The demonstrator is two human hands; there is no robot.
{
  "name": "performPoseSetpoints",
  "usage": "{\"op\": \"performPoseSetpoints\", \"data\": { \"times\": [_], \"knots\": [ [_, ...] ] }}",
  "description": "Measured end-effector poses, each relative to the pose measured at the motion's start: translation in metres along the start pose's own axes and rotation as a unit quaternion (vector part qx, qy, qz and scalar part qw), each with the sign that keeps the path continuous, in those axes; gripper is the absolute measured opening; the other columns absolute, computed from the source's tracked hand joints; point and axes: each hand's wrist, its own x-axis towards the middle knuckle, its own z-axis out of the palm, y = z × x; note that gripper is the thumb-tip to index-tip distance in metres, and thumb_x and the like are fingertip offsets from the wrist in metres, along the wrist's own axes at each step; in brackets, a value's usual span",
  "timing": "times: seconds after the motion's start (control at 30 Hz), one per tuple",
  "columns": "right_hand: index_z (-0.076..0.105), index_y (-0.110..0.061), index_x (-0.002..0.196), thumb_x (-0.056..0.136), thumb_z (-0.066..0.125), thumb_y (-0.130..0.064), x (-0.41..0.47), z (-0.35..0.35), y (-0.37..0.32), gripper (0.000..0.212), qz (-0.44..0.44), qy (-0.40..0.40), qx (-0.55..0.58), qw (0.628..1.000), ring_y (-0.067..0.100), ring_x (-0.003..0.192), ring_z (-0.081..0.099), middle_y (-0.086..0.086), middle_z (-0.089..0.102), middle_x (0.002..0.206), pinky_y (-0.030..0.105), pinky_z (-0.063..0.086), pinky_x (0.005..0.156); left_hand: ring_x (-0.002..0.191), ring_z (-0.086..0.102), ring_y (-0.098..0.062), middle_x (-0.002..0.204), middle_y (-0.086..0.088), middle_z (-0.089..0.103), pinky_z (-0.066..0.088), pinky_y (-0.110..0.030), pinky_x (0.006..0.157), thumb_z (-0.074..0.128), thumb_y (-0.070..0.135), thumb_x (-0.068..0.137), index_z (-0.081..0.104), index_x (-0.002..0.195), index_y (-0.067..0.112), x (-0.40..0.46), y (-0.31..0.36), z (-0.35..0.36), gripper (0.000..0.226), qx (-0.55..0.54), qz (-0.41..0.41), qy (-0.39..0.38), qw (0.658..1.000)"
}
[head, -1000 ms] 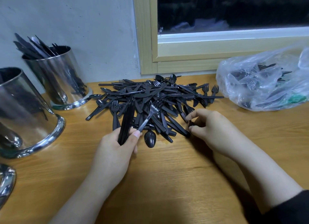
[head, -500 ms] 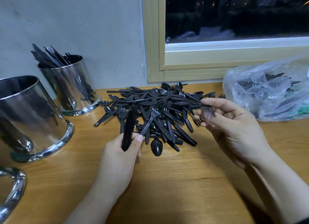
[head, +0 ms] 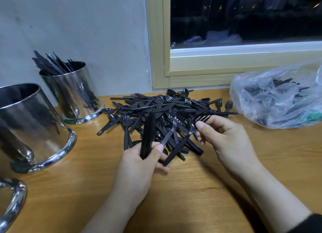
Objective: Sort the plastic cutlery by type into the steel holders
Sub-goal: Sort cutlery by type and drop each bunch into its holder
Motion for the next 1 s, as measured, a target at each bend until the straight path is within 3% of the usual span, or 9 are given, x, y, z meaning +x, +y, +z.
{"op": "performPoseSetpoints", "data": {
  "times": [0.17, 0.33, 0.43, 0.6, 0.73, 0.83, 0.9, 1.0],
  "knots": [
    [0.069, -0.002, 0.081, 0.095, 0.065, -0.012, 0.001, 0.0, 0.003, 0.017, -0.008, -0.007, 0.013, 1.0, 0.015, 0.064, 0.056, 0.005, 0.063, 0.069, 0.023, 0.05, 0.064, 0.058, 0.07, -0.02, 0.077, 0.001, 0.077, 0.041, -0.018, 0.047, 0.058, 0.026, 0.102, 0.071, 0.099, 0.025, 0.0, 0.0, 0.0, 0.013, 0.009, -0.003, -0.044, 0.999],
    [0.072, -0.005, 0.099, 0.094, 0.065, -0.006, 0.001, 0.008, 0.005, 0.009, -0.005, -0.003, 0.036, 0.999, 0.013, 0.063, 0.056, 0.003, 0.059, 0.066, 0.022, 0.05, 0.061, 0.049, 0.054, -0.012, 0.06, -0.002, 0.067, 0.042, -0.019, 0.047, 0.06, 0.031, 0.1, 0.073, 0.094, 0.031, -0.001, -0.003, -0.001, 0.014, 0.004, 0.001, -0.056, 0.998],
    [0.06, -0.017, 0.13, 0.093, 0.065, -0.002, 0.003, 0.008, 0.01, 0.04, 0.026, 0.006, 0.093, 0.995, 0.014, 0.066, 0.057, 0.002, 0.057, 0.066, 0.024, 0.051, 0.063, 0.048, 0.05, -0.012, 0.051, -0.003, 0.056, 0.042, -0.02, 0.051, 0.059, 0.037, 0.1, 0.072, 0.091, 0.035, -0.002, -0.003, -0.001, 0.016, 0.012, 0.001, -0.072, 0.997],
    [0.067, 0.0, 0.104, 0.094, 0.066, -0.008, 0.006, 0.004, 0.013, 0.014, 0.041, 0.001, 0.056, 0.998, 0.017, 0.062, 0.055, 0.006, 0.061, 0.066, 0.024, 0.049, 0.06, 0.046, 0.05, -0.013, 0.052, 0.0, 0.057, 0.042, -0.021, 0.045, 0.06, 0.032, 0.099, 0.074, 0.08, 0.025, -0.002, 0.0, -0.001, 0.025, 0.013, 0.008, -0.094, 0.995],
    [0.057, 0.007, 0.088, 0.095, 0.067, -0.011, 0.006, 0.002, 0.014, 0.021, 0.069, -0.012, 0.033, 0.997, 0.02, 0.059, 0.052, 0.011, 0.06, 0.065, 0.027, 0.047, 0.057, 0.046, 0.051, -0.015, 0.056, -0.001, 0.062, 0.04, -0.025, 0.044, 0.057, 0.028, 0.102, 0.07, 0.075, 0.013, -0.002, 0.0, -0.001, 0.033, 0.023, 0.005, -0.094, 0.995],
    [0.055, -0.003, 0.081, 0.094, 0.066, -0.011, 0.005, 0.003, 0.012, 0.019, 0.071, 0.001, 0.052, 0.996, 0.018, 0.056, 0.053, 0.008, 0.06, 0.062, 0.023, 0.047, 0.055, 0.045, 0.051, -0.006, 0.057, 0.006, 0.063, 0.04, -0.017, 0.046, 0.06, 0.033, 0.099, 0.077, 0.083, 0.025, -0.003, 0.0, 0.002, 0.025, 0.03, 0.012, -0.059, 0.998],
    [0.054, -0.005, 0.083, 0.094, 0.066, -0.011, 0.005, 0.003, 0.01, 0.017, 0.07, 0.009, 0.066, 0.995, 0.017, 0.055, 0.053, 0.008, 0.061, 0.061, 0.022, 0.048, 0.054, 0.062, 0.059, 0.007, 0.071, 0.024, 0.066, 0.04, -0.006, 0.055, 0.064, 0.036, 0.095, 0.076, 0.09, 0.037, -0.003, -0.001, 0.004, 0.013, 0.061, 0.048, -0.006, 0.997],
    [0.054, -0.005, 0.085, 0.094, 0.066, -0.011, 0.004, 0.003, 0.009, 0.016, 0.07, 0.011, 0.084, 0.994, 0.017, 0.055, 0.055, 0.009, 0.061, 0.061, 0.024, 0.049, 0.056, 0.079, 0.058, 0.016, 0.088, 0.038, 0.062, 0.04, -0.007, 0.062, 0.065, 0.033, 0.096, 0.072, 0.09, 0.041, -0.003, 0.001, 0.005, 0.013, 0.09, 0.075, 0.02, 0.993]
  ]
}}
